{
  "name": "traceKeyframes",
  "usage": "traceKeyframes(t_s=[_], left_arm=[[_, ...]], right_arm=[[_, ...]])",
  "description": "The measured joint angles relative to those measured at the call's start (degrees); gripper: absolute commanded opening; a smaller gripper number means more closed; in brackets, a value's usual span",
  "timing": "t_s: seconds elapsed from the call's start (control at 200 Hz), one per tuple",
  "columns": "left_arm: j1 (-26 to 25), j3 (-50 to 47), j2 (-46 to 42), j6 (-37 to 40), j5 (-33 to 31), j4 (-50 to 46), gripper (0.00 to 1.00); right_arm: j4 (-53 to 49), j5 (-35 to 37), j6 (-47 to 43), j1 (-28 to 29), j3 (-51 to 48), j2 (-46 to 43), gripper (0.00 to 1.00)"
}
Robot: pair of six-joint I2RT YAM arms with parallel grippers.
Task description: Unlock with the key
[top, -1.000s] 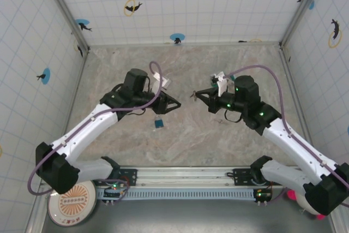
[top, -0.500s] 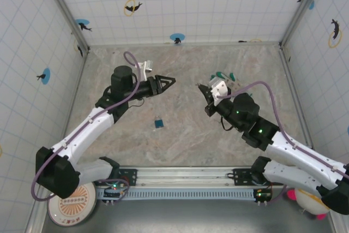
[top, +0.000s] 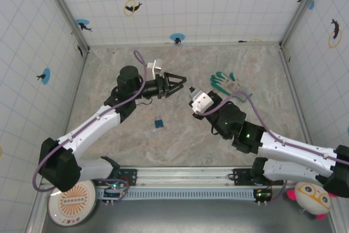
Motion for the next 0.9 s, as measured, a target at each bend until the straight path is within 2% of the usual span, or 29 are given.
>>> traceKeyframes(t_s=[0.21, 0.55, 0.641, 0.786, 0.896], left_arm=[[-1.16, 0.0, 0.76, -4.0, 1.95, 4.79, 0.64], [-1.66, 0.07, 2.12, -5.88, 3.32, 6.03, 0.5], [-1.66, 0.11, 2.29, -5.88, 3.52, 6.27, 0.44], [-1.64, 0.13, 2.32, -6.19, 3.8, 6.62, 0.27], [-1.6, 0.22, 2.49, -6.08, 3.48, 6.73, 0.18]], right_arm=[[1.09, 1.88, -4.09, 1.6, 0.0, 1.31, 0.0], [4.35, 4.07, -7.85, 2.67, 0.0, 2.16, 0.0], [4.42, 4.28, -8.57, 3.17, 0.0, 2.34, 0.0], [4.42, 4.39, -9.7, 3.85, -0.02, 2.34, 0.0], [4.81, 4.92, -10.67, 4.24, -0.09, 2.23, 0.0]])
